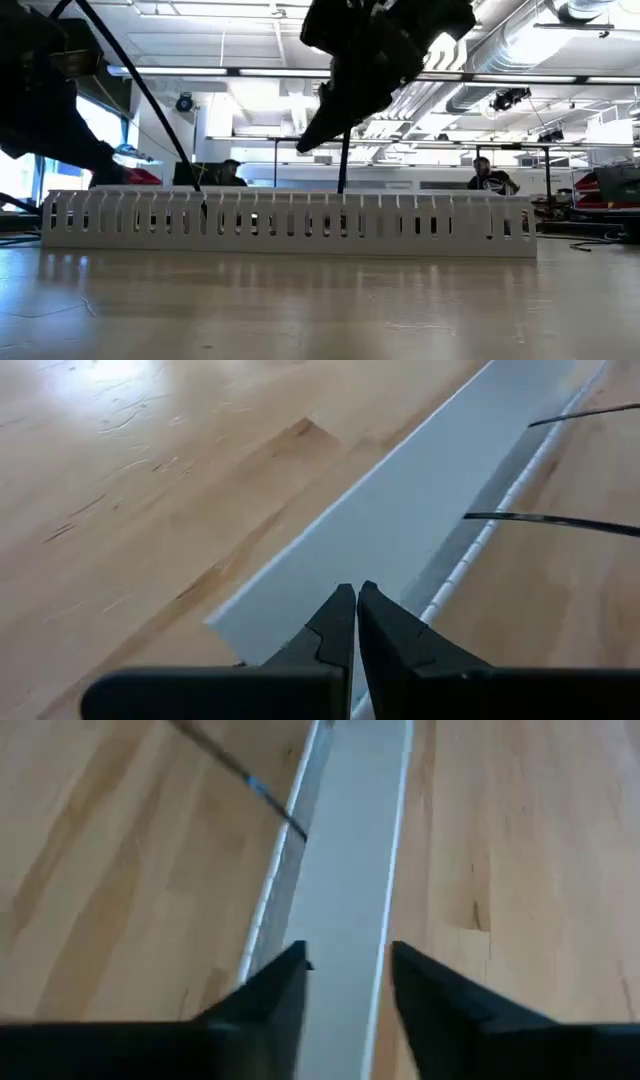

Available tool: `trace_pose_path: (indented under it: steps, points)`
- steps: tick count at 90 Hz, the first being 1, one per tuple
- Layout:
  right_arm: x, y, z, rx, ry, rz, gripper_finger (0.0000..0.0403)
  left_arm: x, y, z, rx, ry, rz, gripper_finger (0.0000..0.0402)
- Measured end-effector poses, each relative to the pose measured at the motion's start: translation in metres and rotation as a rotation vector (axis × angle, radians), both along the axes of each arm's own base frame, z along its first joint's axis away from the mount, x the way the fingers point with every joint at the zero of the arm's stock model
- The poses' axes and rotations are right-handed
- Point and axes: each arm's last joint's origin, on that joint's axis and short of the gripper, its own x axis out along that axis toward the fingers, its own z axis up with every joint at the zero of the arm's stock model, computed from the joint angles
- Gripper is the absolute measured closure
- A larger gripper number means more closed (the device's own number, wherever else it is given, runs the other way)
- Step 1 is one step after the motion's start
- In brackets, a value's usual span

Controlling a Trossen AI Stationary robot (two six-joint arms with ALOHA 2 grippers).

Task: Ziptie cables
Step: Close the white cable duct lid

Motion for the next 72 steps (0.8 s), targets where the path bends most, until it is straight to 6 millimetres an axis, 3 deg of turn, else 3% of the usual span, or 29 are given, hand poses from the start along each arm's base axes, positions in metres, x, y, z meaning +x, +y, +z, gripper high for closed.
trace_pose_path:
  steps: [18,32,46,72]
  points:
    - [-0.014,0.004,-0.01,-0.109,0.157,0.05,0.0105,0.0,-0.001,0.0,0.004,-0.002,-0.01,0.0401]
    - [-0.021,0.01,-0.013,-0.168,0.216,0.03,0.0071,0.001,0.0,0.001,0.012,-0.009,-0.006,0.0401]
    - [-0.023,0.008,-0.015,-0.124,0.247,-0.035,0.0095,0.001,0.0,0.001,0.023,-0.017,-0.003,0.0401]
    - [-0.027,-0.003,-0.017,0.013,0.331,-0.088,0.0223,0.007,-0.005,0.006,0.075,-0.105,-0.032,0.0401]
